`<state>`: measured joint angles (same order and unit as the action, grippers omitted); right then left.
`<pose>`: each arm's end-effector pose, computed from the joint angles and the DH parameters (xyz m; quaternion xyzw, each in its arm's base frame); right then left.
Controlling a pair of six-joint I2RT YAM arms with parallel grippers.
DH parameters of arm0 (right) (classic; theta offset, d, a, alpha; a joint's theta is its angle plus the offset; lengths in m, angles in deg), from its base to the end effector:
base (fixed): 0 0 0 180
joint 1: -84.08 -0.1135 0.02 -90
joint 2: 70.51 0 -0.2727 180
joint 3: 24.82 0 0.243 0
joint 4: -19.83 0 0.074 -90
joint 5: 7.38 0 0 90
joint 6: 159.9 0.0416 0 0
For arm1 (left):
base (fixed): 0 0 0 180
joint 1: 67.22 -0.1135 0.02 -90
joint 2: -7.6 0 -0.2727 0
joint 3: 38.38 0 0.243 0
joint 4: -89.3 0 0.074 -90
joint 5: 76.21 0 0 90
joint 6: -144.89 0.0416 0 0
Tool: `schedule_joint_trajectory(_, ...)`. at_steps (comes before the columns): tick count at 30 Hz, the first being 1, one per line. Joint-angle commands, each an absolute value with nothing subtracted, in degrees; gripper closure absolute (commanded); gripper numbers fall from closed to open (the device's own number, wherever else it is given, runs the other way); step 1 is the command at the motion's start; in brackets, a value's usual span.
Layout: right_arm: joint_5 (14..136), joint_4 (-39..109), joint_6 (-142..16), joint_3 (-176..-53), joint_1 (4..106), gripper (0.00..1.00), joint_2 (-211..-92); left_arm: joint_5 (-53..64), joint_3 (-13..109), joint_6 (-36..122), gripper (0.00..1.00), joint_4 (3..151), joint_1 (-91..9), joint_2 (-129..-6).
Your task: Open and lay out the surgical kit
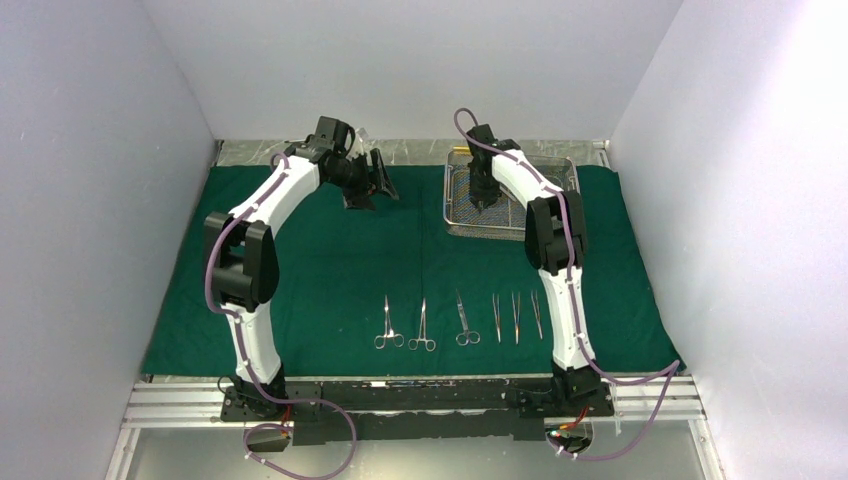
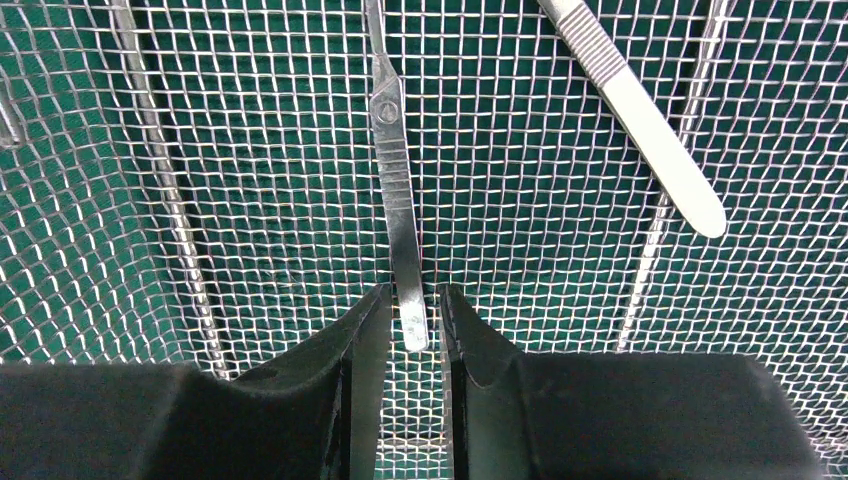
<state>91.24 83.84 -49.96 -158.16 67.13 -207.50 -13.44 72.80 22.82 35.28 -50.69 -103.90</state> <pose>0.4855 0.1415 0.1776 0.0401 0.9776 -0.0088 0.2066 0.4046 -0.1399 0.2757 -0.0537 0.9265 -0.3267 0.1790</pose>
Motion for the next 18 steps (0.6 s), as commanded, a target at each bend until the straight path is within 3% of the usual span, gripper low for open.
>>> schedule_joint_trajectory(1,90.66,84.31,-51.77,-160.84,67.34,0.72,-208.76,-15.08,75.15,23.76,0.25,35.8,-50.78,-104.52)
schedule_joint_trajectory(10,90.83,86.43,-51.71,-161.76,67.39,0.85,-210.76,-15.95,75.72,23.21,0.26,36.37,-50.78,-105.06)
schedule_joint_trajectory(18,93.3,85.56,-51.55,-163.34,67.54,0.87,-206.11,-18.95,77.58,21.85,0.25,39.05,-50.79,-106.61)
